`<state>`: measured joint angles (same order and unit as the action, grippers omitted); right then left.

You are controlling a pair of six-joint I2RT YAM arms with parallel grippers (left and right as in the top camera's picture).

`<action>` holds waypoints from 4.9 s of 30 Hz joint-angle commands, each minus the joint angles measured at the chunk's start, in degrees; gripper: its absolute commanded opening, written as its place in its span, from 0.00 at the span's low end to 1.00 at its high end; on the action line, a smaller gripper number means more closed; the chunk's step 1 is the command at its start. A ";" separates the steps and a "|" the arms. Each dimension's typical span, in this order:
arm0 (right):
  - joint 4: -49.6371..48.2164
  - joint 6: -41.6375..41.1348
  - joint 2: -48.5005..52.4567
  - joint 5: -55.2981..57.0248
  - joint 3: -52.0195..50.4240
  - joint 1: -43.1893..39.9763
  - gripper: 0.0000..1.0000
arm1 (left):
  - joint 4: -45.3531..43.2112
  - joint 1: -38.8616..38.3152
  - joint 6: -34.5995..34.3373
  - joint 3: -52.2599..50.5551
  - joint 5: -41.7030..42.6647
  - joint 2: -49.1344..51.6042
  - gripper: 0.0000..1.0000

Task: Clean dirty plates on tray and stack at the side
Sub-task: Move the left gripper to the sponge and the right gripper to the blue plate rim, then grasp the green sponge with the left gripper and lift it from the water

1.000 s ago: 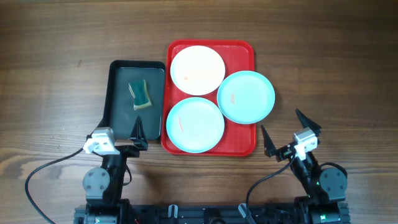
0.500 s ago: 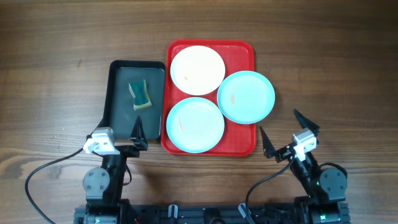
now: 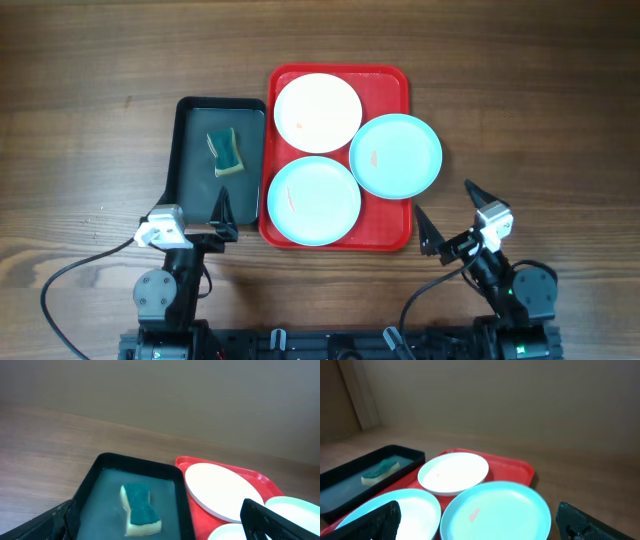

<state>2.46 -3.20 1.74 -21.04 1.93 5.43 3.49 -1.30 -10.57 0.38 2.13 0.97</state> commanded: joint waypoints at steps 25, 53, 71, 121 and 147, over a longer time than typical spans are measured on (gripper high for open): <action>47.80 -3.41 75.28 -11.76 71.76 1.46 1.00 | 50.47 0.46 -1.90 66.49 13.35 68.59 1.00; 42.03 -14.82 98.75 11.58 60.94 25.00 0.41 | 49.79 0.46 -5.11 66.36 5.20 78.03 0.68; 37.83 -15.06 102.09 8.94 60.94 25.05 0.20 | 47.23 0.46 -5.11 66.27 4.68 84.04 0.63; 36.35 -23.98 103.91 5.55 61.16 25.05 0.24 | 41.94 0.42 -9.62 62.45 -1.60 86.60 0.67; 40.89 -29.49 103.89 14.58 61.00 23.91 0.04 | 42.34 0.33 -9.20 61.99 -1.60 86.60 0.66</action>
<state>43.22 -30.70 104.79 -10.37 63.16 29.85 45.89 -1.32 -19.68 63.16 1.30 87.13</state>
